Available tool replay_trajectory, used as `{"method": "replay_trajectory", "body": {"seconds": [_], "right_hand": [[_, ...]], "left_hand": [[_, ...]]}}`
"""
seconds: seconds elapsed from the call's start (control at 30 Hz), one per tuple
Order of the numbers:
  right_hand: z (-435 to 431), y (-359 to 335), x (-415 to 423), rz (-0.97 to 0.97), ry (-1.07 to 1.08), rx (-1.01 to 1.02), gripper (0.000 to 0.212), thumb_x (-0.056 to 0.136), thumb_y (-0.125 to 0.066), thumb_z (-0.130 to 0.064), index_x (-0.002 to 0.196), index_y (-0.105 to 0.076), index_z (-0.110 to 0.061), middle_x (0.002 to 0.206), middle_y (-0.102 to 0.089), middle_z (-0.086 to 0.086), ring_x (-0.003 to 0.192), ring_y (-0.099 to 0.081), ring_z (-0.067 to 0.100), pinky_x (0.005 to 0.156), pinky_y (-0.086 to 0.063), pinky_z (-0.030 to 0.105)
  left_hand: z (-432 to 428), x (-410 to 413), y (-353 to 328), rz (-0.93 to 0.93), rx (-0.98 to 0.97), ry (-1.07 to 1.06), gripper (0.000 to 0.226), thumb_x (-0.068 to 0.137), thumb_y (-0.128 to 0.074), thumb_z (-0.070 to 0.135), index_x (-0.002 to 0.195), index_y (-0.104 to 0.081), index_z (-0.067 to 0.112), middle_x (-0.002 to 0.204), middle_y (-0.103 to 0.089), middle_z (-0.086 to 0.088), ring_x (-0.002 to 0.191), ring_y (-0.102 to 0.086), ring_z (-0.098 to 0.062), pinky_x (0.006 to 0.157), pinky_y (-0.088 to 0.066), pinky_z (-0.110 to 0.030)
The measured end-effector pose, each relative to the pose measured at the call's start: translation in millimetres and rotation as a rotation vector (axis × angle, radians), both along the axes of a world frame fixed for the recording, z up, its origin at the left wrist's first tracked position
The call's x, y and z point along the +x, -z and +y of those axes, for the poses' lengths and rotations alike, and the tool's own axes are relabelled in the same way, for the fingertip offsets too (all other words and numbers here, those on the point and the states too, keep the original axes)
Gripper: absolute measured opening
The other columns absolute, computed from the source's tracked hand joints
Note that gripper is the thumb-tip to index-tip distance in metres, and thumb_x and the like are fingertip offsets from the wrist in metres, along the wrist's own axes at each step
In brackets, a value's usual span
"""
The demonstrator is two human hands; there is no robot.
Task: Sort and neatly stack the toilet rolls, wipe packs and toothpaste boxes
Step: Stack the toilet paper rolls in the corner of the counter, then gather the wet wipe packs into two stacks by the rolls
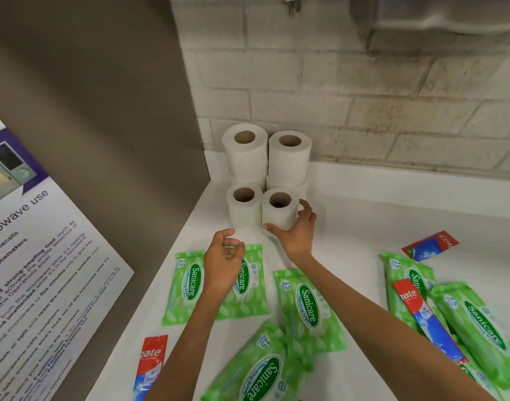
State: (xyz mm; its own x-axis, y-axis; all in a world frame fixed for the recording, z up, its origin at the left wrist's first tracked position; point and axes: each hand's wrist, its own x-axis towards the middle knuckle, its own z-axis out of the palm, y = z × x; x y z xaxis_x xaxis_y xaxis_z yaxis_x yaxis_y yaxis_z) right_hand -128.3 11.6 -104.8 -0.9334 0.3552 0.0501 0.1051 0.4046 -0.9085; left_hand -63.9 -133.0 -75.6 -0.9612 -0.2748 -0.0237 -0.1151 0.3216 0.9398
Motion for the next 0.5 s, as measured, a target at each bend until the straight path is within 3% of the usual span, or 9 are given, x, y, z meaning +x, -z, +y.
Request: {"method": "replay_trajectory", "body": {"seconds": [0.1, 0.23, 0.33, 0.43, 0.5], "right_hand": [[-1, -2, 13, 0.022, 0.049, 0.001, 0.099, 0.061, -0.086, -0.032, 0.139, -0.030, -0.007, 0.130, -0.039, 0.015, 0.119, -0.045, 0.029, 0.100, -0.042, 0.040], [-8, -5, 36, 0.091, 0.116, -0.040, 0.062, 0.076, -0.074, -0.023, 0.127, -0.042, -0.008, 0.119, -0.047, 0.012, 0.106, -0.053, 0.025, 0.084, -0.047, 0.035], [-13, -11, 46, -0.027, 0.002, -0.026, 0.040, 0.082, -0.067, -0.022, 0.117, -0.053, -0.010, 0.112, -0.056, 0.011, 0.091, -0.056, 0.020, 0.077, -0.045, 0.025], [-20, -17, 51, -0.234, -0.199, 0.115, 0.045, 0.084, -0.065, -0.031, 0.121, -0.054, -0.009, 0.116, -0.060, 0.012, 0.104, -0.059, 0.024, 0.083, -0.043, 0.026], [-28, -22, 53, -0.326, -0.278, 0.215, 0.048, 0.083, -0.064, -0.036, 0.120, -0.052, -0.007, 0.117, -0.057, 0.011, 0.108, -0.056, 0.025, 0.085, -0.043, 0.031]], "left_hand": [[-4, 0, -1, -0.003, -0.017, -0.011, 0.031, 0.089, -0.057, 0.009, 0.120, -0.053, 0.012, 0.085, -0.055, 0.007, 0.073, -0.051, -0.003, 0.054, -0.038, 0.005], [-10, 3, -5, 0.001, -0.044, -0.036, 0.032, 0.089, -0.056, 0.008, 0.120, -0.052, 0.010, 0.092, -0.056, 0.000, 0.071, -0.052, -0.006, 0.054, -0.038, 0.004], [-16, 8, -9, 0.006, -0.053, -0.050, 0.032, 0.089, -0.055, 0.006, 0.121, -0.052, 0.008, 0.091, -0.056, -0.002, 0.067, -0.051, -0.002, 0.054, -0.039, 0.002], [-26, 16, -13, 0.016, -0.075, -0.076, 0.032, 0.089, -0.054, 0.006, 0.121, -0.052, 0.008, 0.093, -0.057, -0.003, 0.066, -0.051, -0.002, 0.056, -0.040, 0.001], [-32, 22, -15, 0.017, -0.073, -0.092, 0.032, 0.089, -0.055, 0.007, 0.121, -0.053, 0.008, 0.091, -0.057, -0.002, 0.068, -0.053, -0.008, 0.067, -0.046, -0.009]]}}
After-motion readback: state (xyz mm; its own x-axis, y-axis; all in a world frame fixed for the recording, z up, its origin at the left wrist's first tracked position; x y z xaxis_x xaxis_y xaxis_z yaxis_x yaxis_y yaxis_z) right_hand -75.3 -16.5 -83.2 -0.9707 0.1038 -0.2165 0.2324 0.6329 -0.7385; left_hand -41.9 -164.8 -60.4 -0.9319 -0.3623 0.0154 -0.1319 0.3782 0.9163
